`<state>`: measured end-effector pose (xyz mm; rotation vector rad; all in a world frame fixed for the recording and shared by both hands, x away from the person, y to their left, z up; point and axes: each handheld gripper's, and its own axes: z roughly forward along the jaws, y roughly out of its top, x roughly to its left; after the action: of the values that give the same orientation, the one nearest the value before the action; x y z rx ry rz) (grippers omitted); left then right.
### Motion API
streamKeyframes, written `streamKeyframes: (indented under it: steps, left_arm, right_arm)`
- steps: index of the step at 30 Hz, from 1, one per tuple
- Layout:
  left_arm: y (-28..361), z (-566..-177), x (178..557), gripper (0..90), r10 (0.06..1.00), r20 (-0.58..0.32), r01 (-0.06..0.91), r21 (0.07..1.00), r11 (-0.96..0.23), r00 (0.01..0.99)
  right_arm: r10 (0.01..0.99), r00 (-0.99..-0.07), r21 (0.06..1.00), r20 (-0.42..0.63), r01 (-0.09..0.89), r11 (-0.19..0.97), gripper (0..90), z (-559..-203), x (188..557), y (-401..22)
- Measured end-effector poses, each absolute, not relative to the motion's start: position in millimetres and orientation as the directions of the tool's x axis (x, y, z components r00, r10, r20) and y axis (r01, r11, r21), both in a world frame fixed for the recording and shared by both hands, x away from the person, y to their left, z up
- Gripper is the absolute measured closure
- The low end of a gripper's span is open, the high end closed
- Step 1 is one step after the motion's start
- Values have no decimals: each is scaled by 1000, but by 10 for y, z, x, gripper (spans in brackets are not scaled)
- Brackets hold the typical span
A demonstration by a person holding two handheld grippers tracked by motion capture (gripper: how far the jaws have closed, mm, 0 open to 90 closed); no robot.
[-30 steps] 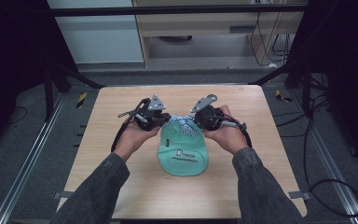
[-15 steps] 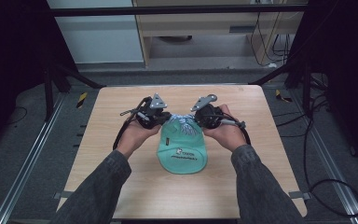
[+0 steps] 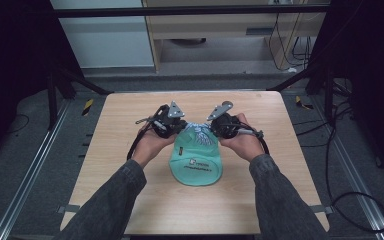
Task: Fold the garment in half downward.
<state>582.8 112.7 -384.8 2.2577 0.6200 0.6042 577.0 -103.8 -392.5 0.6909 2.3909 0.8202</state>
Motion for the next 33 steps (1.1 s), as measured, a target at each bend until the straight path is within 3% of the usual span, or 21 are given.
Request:
streamKeyframes:
  steps: [33]
  left_arm:
    - [1257,-4052,5302,854,538,247,198,745,-637,806]
  right_arm:
    - [555,-764,668,-330,227,709,823,-4112,5215,-1021]
